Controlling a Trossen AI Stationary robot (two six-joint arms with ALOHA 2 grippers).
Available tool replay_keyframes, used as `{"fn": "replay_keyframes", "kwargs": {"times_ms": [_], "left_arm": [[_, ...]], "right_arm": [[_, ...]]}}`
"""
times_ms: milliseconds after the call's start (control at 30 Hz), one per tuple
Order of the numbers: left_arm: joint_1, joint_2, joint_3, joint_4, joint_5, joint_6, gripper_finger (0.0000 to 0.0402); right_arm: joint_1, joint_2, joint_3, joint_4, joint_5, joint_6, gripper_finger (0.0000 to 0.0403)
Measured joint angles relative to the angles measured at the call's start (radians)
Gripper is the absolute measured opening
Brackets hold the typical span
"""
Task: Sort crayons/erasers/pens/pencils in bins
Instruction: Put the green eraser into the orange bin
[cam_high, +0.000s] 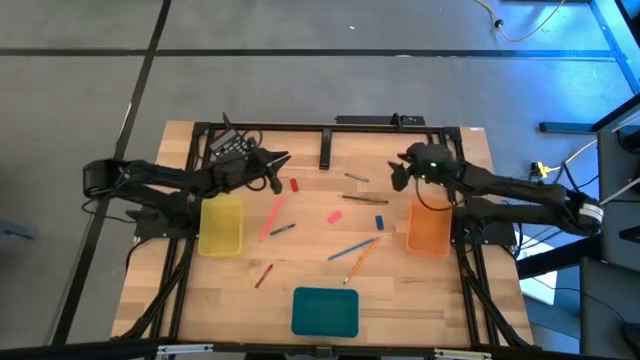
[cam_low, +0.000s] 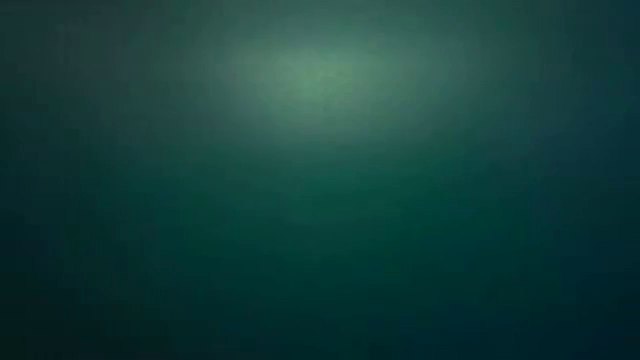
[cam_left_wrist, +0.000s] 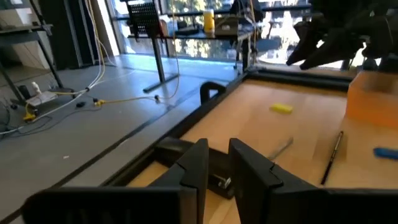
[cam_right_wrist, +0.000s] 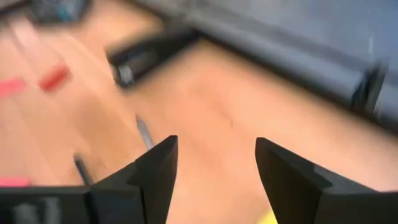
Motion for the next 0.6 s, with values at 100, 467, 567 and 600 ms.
{"fn": "replay_keyframes", "kwargs": {"times_ms": [100,467,567,600], "left_arm": [[0.0,0.025,0.007,0.001,-0.011,0.005,0.0059],[-0.011,0.04,0.007,-0.007,-0.039,0.003,0.0057],[-0.014,0.04,0.007,-0.005,-0.037,0.003,0.0057],[-0.013,0.04,0.007,-0.003,-0.037,0.003,0.0056]], "right_arm": [[0.0,0.082,0.073,-0.143,0.007,0.107,0.0212],[-0.058,0.398,0.232,-0.369,0.085,0.268,0.0212],[-0.091,0.484,0.239,-0.37,0.078,0.274,0.0212],[-0.101,0.506,0.242,-0.368,0.074,0.274,0.0212]]}}
